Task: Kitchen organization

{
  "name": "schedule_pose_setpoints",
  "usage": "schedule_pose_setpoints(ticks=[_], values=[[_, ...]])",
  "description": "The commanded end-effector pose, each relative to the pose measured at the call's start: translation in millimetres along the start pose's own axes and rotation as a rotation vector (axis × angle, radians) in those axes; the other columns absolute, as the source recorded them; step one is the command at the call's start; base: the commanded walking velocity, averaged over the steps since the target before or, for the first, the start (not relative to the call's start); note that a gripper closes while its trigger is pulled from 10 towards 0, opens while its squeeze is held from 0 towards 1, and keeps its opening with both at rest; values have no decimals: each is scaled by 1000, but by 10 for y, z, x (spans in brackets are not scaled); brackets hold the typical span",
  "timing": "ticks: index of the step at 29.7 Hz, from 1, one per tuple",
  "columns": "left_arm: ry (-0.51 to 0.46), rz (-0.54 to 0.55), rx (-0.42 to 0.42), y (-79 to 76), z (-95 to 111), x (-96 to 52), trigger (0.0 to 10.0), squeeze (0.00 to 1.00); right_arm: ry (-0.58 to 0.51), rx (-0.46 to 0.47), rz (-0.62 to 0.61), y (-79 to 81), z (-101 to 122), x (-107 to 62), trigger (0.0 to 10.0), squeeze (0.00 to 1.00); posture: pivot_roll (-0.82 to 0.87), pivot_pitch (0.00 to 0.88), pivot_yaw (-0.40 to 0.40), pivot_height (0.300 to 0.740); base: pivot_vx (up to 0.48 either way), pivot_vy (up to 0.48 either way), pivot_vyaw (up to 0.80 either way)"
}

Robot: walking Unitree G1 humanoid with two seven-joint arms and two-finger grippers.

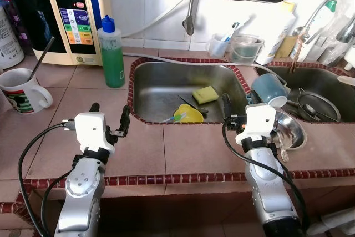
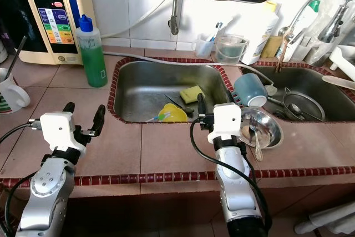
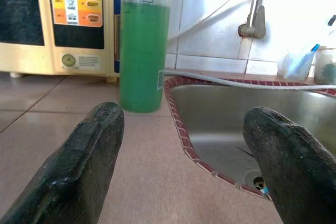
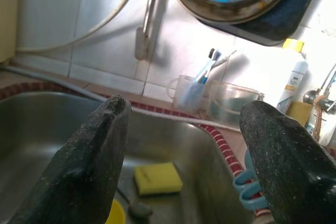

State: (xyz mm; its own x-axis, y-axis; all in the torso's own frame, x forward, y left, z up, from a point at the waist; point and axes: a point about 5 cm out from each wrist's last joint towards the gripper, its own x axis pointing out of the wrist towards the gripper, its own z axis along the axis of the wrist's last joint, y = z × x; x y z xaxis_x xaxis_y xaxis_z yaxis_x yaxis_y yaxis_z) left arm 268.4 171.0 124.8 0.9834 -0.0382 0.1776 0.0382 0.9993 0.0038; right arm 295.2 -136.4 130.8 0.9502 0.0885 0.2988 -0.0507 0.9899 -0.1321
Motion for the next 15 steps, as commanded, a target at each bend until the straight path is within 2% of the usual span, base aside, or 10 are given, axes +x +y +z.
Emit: schedule_pose_setpoints(ticks=[1, 5, 7, 13, 14, 15], values=[[-7, -8, -12, -39, 29, -18, 10000, 0, 1, -4, -11, 0, 25, -21, 10000, 0, -81, 0, -55, 740, 0, 0, 0], [-2, -14, -10, -66, 42, -44, 10000, 0, 8, -1, -12, 48, 43, -64, 10000, 0, -81, 0, -55, 740, 0, 0, 0], [-13, -40, -31, -97, 61, -25, 10000, 0, 6, -4, -9, 69, 53, -52, 10000, 0, -97, 0, -56, 740, 0, 0, 0], [-20, -71, -24, -145, 75, 18, 10000, 0, 8, -9, -15, 81, 72, -32, 10000, 0, -102, 0, -50, 740, 0, 0, 0], [-20, -76, -19, -149, 77, 21, 10000, 0, 8, -8, -15, 81, 72, -30, 10000, 0, -103, 0, -51, 740, 0, 0, 0], [-18, -96, 30, -152, 85, 33, 10000, 0, 8, -9, -15, 81, 75, -24, 10000, 0, -104, 0, -48, 740, 0, 0, 0]])
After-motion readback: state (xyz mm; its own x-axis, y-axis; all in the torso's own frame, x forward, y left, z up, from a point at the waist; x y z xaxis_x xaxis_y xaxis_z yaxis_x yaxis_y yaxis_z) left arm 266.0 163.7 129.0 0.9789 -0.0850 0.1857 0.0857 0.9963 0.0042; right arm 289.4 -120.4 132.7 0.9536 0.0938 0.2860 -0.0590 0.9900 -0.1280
